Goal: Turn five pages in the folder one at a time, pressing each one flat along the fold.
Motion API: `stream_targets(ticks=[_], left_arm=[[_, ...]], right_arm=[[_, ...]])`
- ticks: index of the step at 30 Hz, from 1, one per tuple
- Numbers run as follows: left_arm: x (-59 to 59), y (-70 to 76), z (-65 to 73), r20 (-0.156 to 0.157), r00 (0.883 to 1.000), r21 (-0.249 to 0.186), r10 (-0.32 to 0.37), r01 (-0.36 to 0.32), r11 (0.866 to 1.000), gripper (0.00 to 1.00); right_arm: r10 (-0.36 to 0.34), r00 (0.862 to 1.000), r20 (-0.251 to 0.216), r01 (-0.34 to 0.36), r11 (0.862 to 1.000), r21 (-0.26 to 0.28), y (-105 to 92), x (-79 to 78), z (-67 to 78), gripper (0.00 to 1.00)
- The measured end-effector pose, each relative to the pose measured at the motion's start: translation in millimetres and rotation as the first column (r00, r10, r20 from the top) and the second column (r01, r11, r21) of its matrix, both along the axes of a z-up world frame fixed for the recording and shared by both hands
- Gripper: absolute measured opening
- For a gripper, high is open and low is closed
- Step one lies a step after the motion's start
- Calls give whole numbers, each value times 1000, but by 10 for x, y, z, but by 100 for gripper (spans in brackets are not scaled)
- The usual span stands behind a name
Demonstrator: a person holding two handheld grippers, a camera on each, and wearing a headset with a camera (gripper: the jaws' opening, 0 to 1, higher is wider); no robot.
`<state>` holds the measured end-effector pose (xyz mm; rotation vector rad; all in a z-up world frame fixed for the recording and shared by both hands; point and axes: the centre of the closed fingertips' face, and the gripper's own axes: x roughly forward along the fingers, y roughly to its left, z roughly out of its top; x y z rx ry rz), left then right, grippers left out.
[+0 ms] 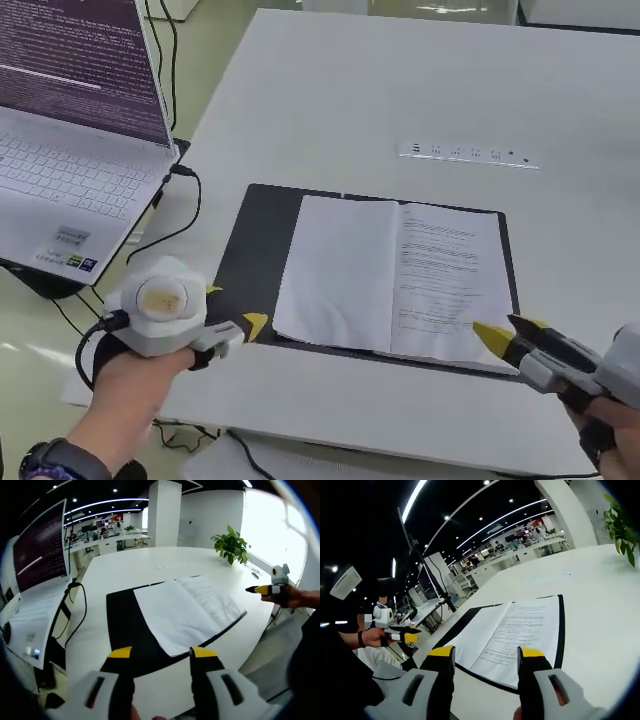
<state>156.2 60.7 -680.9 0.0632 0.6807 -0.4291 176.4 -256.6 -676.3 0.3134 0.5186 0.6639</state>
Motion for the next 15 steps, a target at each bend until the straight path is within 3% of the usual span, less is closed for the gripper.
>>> stream_targets(ticks=[2,6,10,13,15], left_arm=[[-42,3,11,0,1000,4,-5,5,1000,47],[-80,19,43,7,1000,-1,-5,5,1000,51],[-107,33,69,16,1000,-4,-3,3,1000,60],[-127,44,88,19,1000,-36,25,-24,999,63],[-149,39,75,19,999,-27,28,-27,999,65]], right_arm=[[37,999,19,-36,997,-70,38,-44,39,51],[92,995,44,-85,986,-146,127,-122,149,55],[97,994,39,-90,984,-155,99,-160,119,58],[92,995,34,-85,984,-155,111,-229,119,61],[80,996,25,-76,987,-143,108,-280,107,63]])
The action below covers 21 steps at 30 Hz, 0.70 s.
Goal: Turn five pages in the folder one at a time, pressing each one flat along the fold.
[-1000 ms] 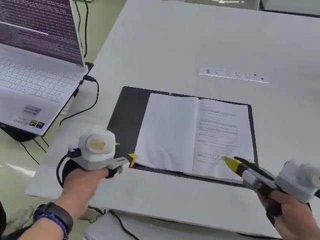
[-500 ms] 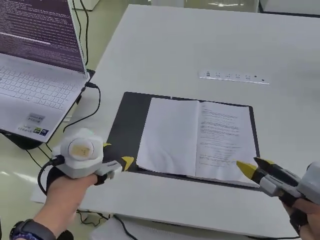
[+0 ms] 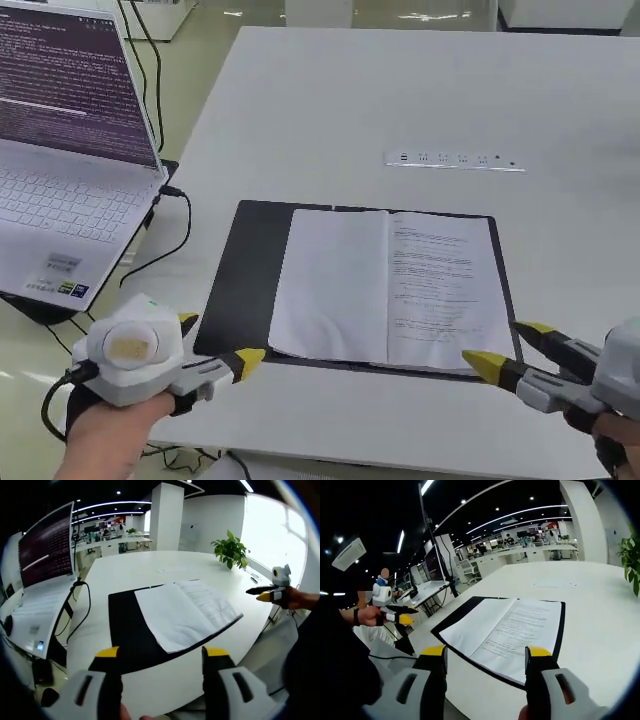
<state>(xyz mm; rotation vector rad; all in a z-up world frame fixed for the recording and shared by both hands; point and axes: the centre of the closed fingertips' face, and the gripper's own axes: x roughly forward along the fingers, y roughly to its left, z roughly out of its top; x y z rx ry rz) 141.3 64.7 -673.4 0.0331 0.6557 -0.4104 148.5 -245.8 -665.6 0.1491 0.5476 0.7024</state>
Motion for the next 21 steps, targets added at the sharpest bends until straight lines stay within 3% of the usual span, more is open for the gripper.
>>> stream_targets(ticks=[4,7,14,21], left_arm=[[-18,-23,-40,-8,1000,13,-10,10,1000,67],[-15,-49,-28,-8,1000,6,-11,11,1000,68],[4,-174,-1,-6,999,9,-51,51,999,69],[17,-329,4,-7,996,1,-88,88,996,69]], right_arm=[[14,999,-34,-15,1000,-13,-1,-100,-84,69],[12,999,-34,-13,1000,-21,-41,-124,-93,70],[-33,999,-15,34,999,32,-146,-103,-4,70],[-52,999,-15,52,998,28,-201,-166,-19,72]])
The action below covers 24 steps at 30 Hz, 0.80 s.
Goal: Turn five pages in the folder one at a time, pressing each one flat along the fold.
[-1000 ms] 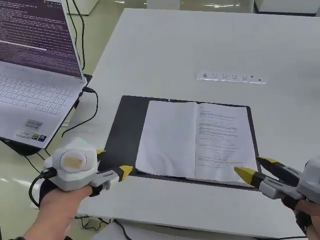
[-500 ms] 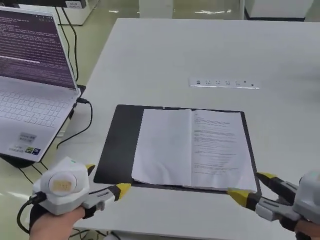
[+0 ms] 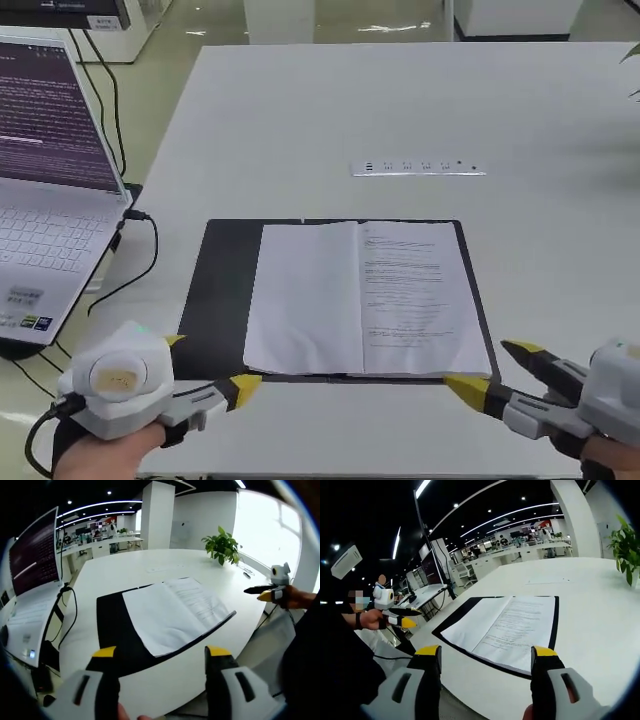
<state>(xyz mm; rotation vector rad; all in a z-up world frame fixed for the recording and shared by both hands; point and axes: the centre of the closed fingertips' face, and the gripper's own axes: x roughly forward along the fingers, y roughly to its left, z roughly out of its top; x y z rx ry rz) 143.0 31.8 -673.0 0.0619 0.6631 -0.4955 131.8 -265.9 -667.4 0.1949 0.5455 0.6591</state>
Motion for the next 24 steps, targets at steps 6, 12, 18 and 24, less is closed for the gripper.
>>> stream_targets(ticks=[6,12,18,24], left_arm=[[9,-173,-2,-4,999,-1,-39,39,999,70],[76,-400,25,2,996,-17,-84,84,996,71],[147,-643,15,4,991,-24,-134,134,991,71],[209,-882,-14,4,983,-30,-183,183,983,71]], right_arm=[[-16,1000,-4,16,1000,-5,-73,-37,-31,73],[-8,1000,-5,8,1000,-22,-128,-81,-8,75],[-30,1000,-2,30,999,-21,-247,-85,18,74],[-45,999,4,45,999,-20,-304,-95,26,74]])
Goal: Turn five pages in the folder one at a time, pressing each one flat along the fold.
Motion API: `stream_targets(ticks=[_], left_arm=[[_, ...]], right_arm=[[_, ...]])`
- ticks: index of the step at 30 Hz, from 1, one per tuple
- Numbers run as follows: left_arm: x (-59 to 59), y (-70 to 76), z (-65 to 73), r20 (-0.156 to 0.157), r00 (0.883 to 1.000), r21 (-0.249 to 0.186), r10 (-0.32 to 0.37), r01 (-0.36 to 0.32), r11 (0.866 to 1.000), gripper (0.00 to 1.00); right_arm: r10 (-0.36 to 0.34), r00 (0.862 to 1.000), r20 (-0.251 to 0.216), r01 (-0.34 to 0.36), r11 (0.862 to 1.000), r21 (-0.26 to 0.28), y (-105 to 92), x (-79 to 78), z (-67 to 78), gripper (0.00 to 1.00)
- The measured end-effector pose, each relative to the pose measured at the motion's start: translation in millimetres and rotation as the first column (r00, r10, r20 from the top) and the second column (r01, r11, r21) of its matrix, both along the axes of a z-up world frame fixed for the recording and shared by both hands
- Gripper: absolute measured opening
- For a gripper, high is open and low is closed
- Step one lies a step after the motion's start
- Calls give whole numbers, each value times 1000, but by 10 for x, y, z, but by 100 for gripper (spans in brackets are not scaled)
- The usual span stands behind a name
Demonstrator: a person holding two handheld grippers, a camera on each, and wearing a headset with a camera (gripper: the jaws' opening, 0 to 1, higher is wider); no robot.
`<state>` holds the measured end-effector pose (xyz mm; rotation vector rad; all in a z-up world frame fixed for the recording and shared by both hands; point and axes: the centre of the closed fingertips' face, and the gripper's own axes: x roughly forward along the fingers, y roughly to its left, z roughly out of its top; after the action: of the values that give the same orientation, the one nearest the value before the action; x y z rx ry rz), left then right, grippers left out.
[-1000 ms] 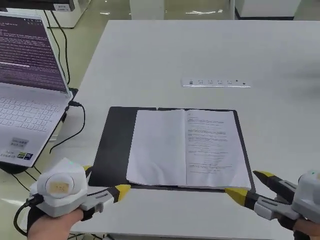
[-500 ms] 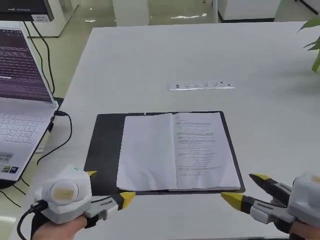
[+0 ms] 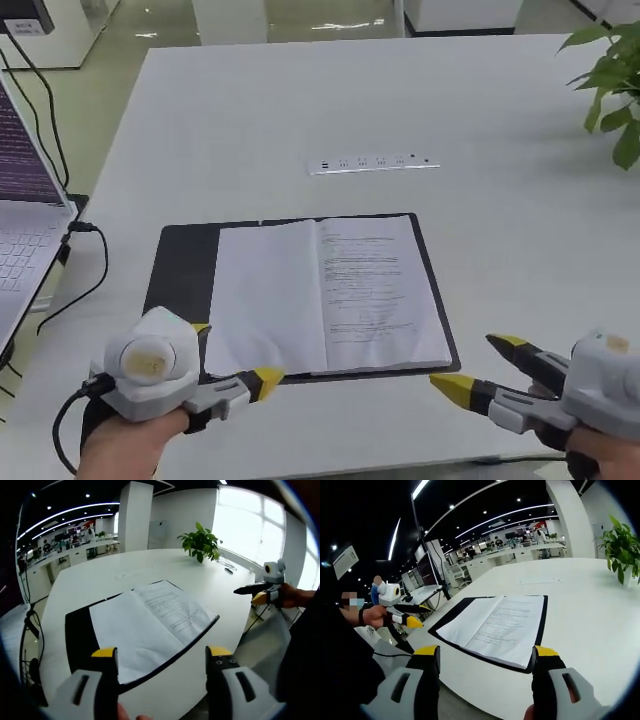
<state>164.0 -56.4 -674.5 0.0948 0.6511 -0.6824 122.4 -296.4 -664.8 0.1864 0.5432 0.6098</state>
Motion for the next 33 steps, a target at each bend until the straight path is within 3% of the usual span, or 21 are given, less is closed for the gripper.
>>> stream_targets(ticks=[8,18,33], left_arm=[[92,-321,-7,-6,998,-16,-60,60,998,71],[215,-919,-78,-14,983,-20,-183,183,983,71],[268,-1439,-236,-44,963,-35,-266,265,964,69]], right_arm=[[-4,1000,-14,4,1000,-9,-41,-49,-50,75],[0,1000,-25,0,1000,-1,-40,-43,-68,74],[17,998,-56,-17,1000,6,-72,-10,-144,74]])
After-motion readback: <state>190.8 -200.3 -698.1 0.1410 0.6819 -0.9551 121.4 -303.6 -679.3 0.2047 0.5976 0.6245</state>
